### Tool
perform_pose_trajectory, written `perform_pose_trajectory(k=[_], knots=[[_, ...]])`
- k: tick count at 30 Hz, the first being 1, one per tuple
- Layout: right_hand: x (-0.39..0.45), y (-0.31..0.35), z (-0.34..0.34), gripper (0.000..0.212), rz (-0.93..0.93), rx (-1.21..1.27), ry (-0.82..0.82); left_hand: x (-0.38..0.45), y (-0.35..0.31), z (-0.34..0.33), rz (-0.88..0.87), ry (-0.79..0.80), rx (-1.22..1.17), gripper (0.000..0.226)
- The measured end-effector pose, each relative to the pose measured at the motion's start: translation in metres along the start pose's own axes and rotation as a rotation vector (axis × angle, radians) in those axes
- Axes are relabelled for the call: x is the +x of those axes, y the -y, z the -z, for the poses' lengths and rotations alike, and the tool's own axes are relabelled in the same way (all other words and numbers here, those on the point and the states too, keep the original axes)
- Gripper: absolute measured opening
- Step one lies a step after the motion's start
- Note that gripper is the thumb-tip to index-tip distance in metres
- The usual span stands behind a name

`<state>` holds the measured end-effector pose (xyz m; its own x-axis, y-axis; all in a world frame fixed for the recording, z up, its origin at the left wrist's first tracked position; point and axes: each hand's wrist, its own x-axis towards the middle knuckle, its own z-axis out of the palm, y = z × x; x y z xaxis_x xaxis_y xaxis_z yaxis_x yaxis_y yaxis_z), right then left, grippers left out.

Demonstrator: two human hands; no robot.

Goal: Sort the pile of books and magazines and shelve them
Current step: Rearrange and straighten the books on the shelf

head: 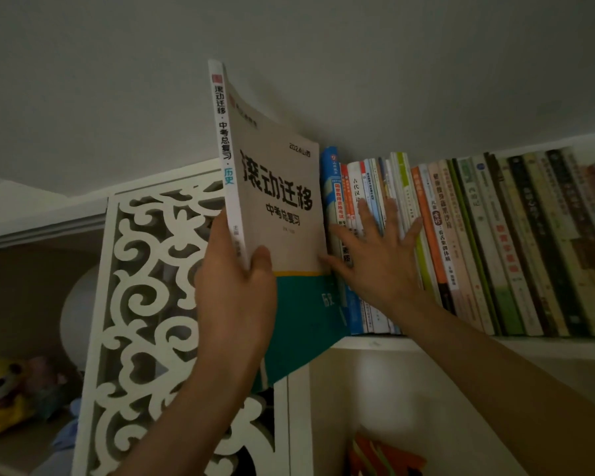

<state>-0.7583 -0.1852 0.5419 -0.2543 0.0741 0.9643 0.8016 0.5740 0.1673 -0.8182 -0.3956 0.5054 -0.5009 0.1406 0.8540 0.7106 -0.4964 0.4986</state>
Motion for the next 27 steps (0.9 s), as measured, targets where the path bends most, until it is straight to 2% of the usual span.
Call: perform_pose_trajectory(k=[2,6,9,12,16,19,24,27], knots=[[0.002,0.001,0.0,0.065,-0.004,0.024,-0.009,0.0,0.004,-0.002,-0.002,-0.012,0.006,0.036],[0.003,0.004,-0.002,0.053,0.009,0.021,-0.042,-0.001,0.006,-0.014,-0.012,-0.025,0.01,0.037],[0.007,0.013,0.0,0.058,-0.045,0.065,-0.027,-0.007,0.004,-0.026,-0.058,-0.039,0.013,0.04],[0.023,0.022,0.006,0.071,-0.089,0.091,0.102,-0.008,0.005,-0.036,-0.102,-0.069,0.055,0.048],[0.029,0.021,0.019,0.077,-0.082,0.16,0.248,0.002,0.023,-0.053,-0.123,-0.05,0.151,0.053],[0.021,0.015,0.017,0.073,-0.051,0.157,0.214,0.011,0.042,-0.071,-0.125,-0.043,0.242,0.054],[0.009,0.0,0.012,0.068,0.035,0.053,0.063,0.037,0.074,-0.092,-0.081,-0.098,0.361,0.053],[0.006,-0.002,0.01,0.066,0.04,0.069,0.061,0.039,0.08,-0.104,-0.067,-0.039,0.214,0.051]])
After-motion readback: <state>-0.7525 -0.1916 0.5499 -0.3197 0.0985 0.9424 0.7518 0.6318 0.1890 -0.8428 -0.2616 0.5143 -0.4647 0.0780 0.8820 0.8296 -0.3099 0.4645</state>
